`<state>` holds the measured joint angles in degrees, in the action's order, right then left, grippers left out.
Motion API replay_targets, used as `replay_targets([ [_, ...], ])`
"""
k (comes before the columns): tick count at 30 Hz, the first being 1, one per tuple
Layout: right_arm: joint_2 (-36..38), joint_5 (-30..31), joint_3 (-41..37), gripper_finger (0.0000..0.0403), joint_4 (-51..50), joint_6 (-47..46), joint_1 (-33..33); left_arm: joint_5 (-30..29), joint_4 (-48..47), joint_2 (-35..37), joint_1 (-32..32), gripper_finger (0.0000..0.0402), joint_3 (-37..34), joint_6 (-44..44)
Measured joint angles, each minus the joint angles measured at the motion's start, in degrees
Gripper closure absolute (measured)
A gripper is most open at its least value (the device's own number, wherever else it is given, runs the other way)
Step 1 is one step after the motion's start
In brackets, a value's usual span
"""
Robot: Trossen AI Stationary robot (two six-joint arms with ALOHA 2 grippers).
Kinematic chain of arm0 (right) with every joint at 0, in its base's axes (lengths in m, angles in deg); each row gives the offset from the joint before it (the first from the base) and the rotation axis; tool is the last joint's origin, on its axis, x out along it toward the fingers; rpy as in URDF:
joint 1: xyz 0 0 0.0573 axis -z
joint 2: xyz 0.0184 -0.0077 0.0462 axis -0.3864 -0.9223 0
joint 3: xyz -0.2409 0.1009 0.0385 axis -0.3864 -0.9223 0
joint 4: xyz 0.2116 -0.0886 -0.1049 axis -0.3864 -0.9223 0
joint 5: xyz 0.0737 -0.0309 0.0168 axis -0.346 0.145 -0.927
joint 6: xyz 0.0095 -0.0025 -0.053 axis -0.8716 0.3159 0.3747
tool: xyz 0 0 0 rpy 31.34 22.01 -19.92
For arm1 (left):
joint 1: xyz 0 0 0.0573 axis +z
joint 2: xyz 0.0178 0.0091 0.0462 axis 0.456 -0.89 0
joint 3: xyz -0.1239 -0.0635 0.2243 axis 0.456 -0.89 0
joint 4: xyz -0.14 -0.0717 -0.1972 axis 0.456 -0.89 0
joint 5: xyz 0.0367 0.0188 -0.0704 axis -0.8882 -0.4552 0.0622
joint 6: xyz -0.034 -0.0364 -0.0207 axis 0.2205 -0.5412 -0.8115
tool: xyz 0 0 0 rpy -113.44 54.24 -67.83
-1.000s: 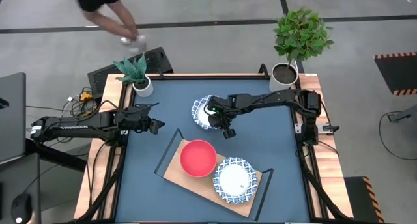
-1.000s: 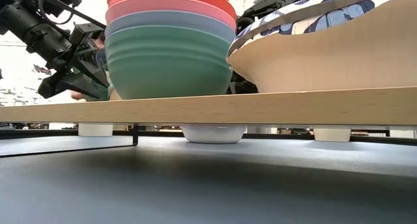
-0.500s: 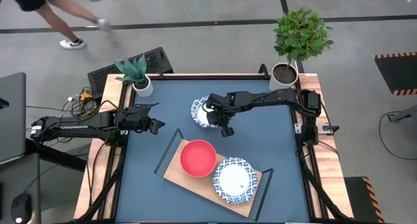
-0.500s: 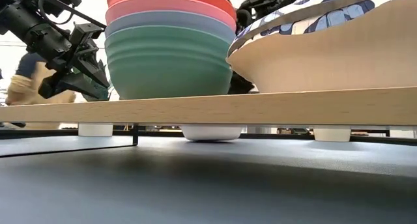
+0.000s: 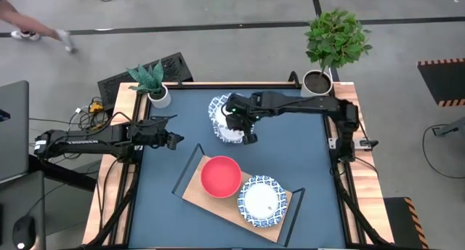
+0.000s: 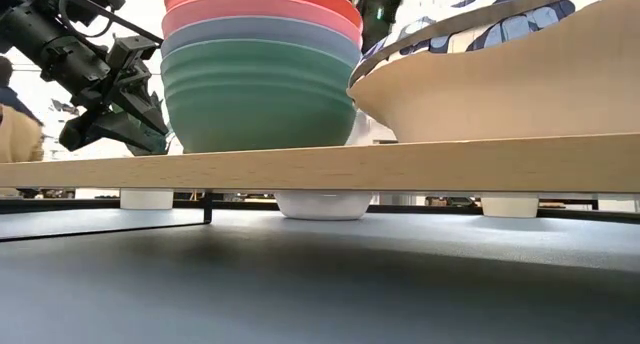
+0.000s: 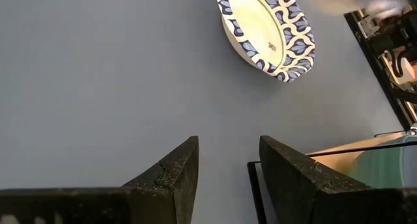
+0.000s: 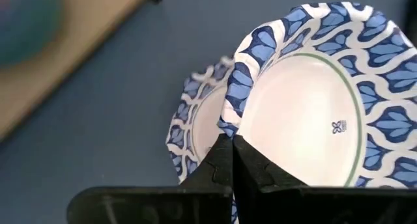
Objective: Place and stack bowls onto a shelf
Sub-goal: Stack the white bowl on top of the other white bowls on the shelf
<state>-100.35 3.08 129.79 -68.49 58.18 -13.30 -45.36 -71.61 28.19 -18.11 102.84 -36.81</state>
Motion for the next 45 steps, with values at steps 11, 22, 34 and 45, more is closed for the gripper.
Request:
replay_targets([
  [11, 8.52, 13.1, 15.28, 0.0387, -14.8, -8.03, -10.54, -0.62, 0.01, 0.02, 0.0, 0.0255, 0.0, 0.6],
  [22, 17.64, 22.62, 15.3, 0.0387, -19.78, -36.19, -35.04, -0.79, 0.3, -0.07, 0.02, 0.0255, -0.02, 0.33],
  [34, 10.26, 30.42, 15.25, 0.0387, -21.0, -58.55, -57.86, -0.77, 0.24, -0.09, 0.01, 0.0255, -0.02, 0.46],
  [45, 0.26, 29.04, 15.23, 0.0384, -20.83, -60.89, -58.49, -0.75, -0.11, -0.09, 0.01, 0.0255, -0.02, 0.51],
])
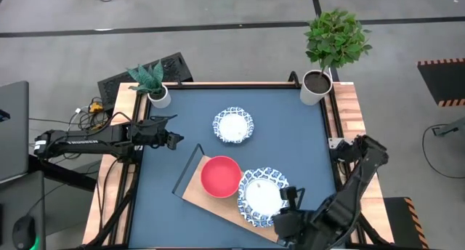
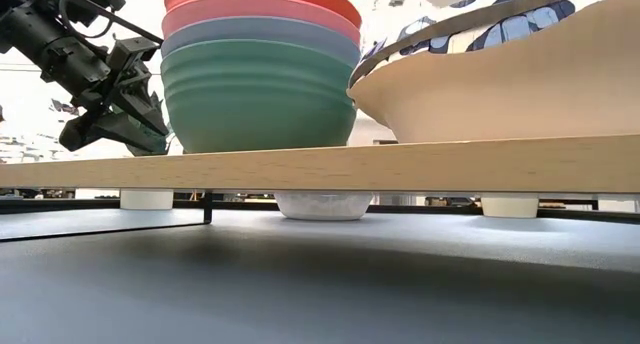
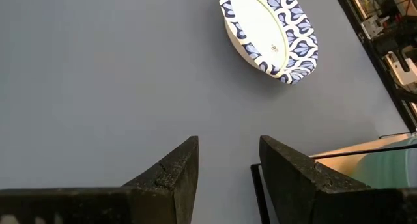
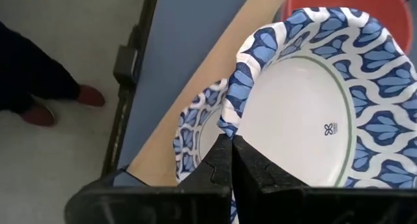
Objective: Place and stack bowls onto a shelf
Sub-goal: Stack the white bowl on top of the other white bowls on the shelf
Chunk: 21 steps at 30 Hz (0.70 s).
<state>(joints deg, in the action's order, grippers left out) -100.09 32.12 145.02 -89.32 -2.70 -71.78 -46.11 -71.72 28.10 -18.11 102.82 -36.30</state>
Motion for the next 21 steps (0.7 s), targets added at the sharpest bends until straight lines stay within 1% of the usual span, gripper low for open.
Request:
replay_targets([
  [7, -2.58, -1.29, -0.62, 0.0382, 0.32, -0.21, -0.5, 0.2, -0.37, 0.0, 0.0, 0.0255, 0.0, 0.0],
  [14, -2.56, -2.83, -6.49, 0.0383, 2.24, -3.32, -0.54, 0.87, -0.46, -0.02, 0.01, 0.0255, 0.0, -0.04],
  [21, -2.56, -4.21, -11.55, 0.0383, 7.09, -2.57, 0.75, 1.2, -0.44, 0.0, 0.01, 0.0255, 0.0, -0.09],
])
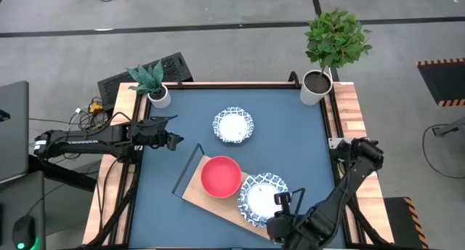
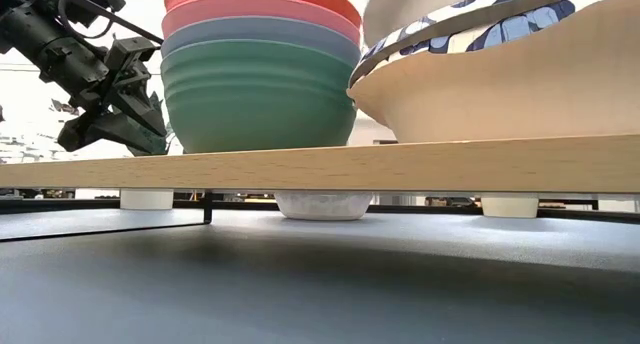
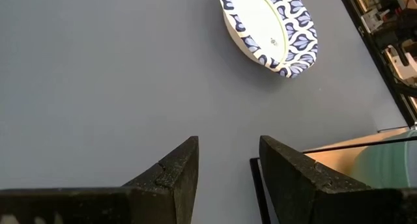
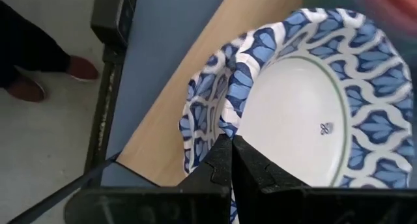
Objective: Place and stack bowls onto a shelf
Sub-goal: Stack the white bowl on top of the other white bowls on the shelf
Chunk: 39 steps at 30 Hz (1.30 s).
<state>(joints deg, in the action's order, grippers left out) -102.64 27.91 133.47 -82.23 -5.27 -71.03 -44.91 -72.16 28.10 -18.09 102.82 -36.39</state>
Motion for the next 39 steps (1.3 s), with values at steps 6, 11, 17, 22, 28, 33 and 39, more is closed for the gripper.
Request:
replay_targets([
  [6, 0.04, -2.78, -2.32, 0.0381, 3.93, 1.37, 0.6, -0.04, -0.2, -0.01, -0.02, 0.0255, 0.0, 0.49],
  [11, -0.01, -2.95, -3.15, 0.0362, 4.07, 1.16, 0.81, -0.07, -0.2, 0.0, -0.01, 0.0255, 0.0, 0.52],
  [17, -0.01, -3.23, -3.34, 0.0322, 4.31, 1.4, 1.65, 0.0, -0.01, 0.0, -0.01, 0.0255, 0.0, 0.55],
  [22, -0.01, -4.63, -3.38, 0.0273, 4.28, 1.5, 1.97, 0.0, 0.09, -0.02, -0.02, 0.0255, 0.0, 0.55],
  [28, 1.63, -7.2, -3.38, 0.021, 4.19, 1.51, 1.87, -0.02, 0.15, 0.0, -0.02, 0.0255, 0.0, 0.55],
  [33, 8.53, -4.56, -3.38, 0.0195, 3.25, 1.57, 2.61, 0.07, 0.37, 0.0, 0.0, 0.0255, 0.0, 0.55],
  [39, 18.03, 6.71, -3.36, 0.0204, 1.0, 6.42, 7.07, 0.07, 0.34, -0.02, -0.01, 0.0255, 0.0, 0.57],
])
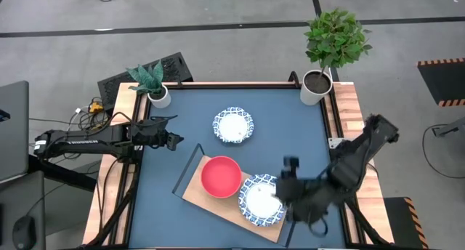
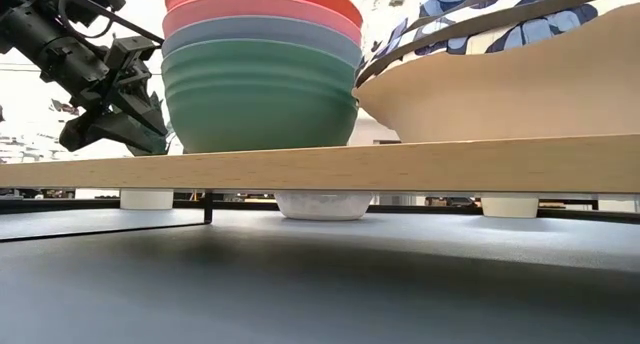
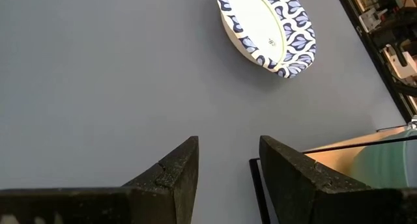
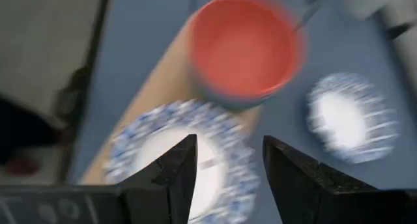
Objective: Place and stack bowls onto a shelf
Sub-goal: Stack the white bowl on top of the other white bowls on the shelf
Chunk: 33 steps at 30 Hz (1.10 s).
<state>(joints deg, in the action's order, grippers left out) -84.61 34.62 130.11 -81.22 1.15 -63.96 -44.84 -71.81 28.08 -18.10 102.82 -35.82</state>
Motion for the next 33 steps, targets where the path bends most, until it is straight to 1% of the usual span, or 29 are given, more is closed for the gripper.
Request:
replay_targets([
  [3, 3.31, 2.96, 0.02, 0.0208, -0.15, 6.69, 4.23, 0.0, -0.02, -0.01, 0.01, 0.0255, 0.0, 0.02],
  [6, 4.96, 2.88, 0.02, 0.0209, -0.15, 14.51, 10.17, 0.0, -0.18, 0.02, 0.01, 0.0255, 0.0, 0.06],
  [8, 5.07, 1.55, 0.04, 0.0208, -0.04, 19.75, 14.86, 0.02, -0.34, 0.0, 0.0, 0.0255, 0.0, 0.56],
  [11, 4.4, -4.79, -0.02, 0.0209, 0.46, 27.94, 21.73, 0.02, -0.34, 0.02, 0.01, 0.0255, 0.0, 1.5],
  [15, 0.99, -16.93, -0.21, 0.0209, 2.86, 36.67, 30.3, 0.02, -0.39, 0.01, -0.02, 0.0255, 0.0, 1.51],
  [18, -2.77, -22.28, -0.24, 0.0209, 3.93, 42.33, 35.51, -0.02, -0.61, 0.02, -0.02, 0.0255, 0.0, 1.97],
  [24, -11.06, -27.61, -0.24, 0.0209, 4.82, 49.87, 41.99, -0.22, -0.9, -0.03, 0.0, 0.0255, 0.0, 2.53],
  [33, -23.38, -31.77, -0.24, 0.021, 5.42, 54.69, 46.04, -1.61, -2.0, -0.01, 0.01, 0.0255, 0.0, 2.96],
])
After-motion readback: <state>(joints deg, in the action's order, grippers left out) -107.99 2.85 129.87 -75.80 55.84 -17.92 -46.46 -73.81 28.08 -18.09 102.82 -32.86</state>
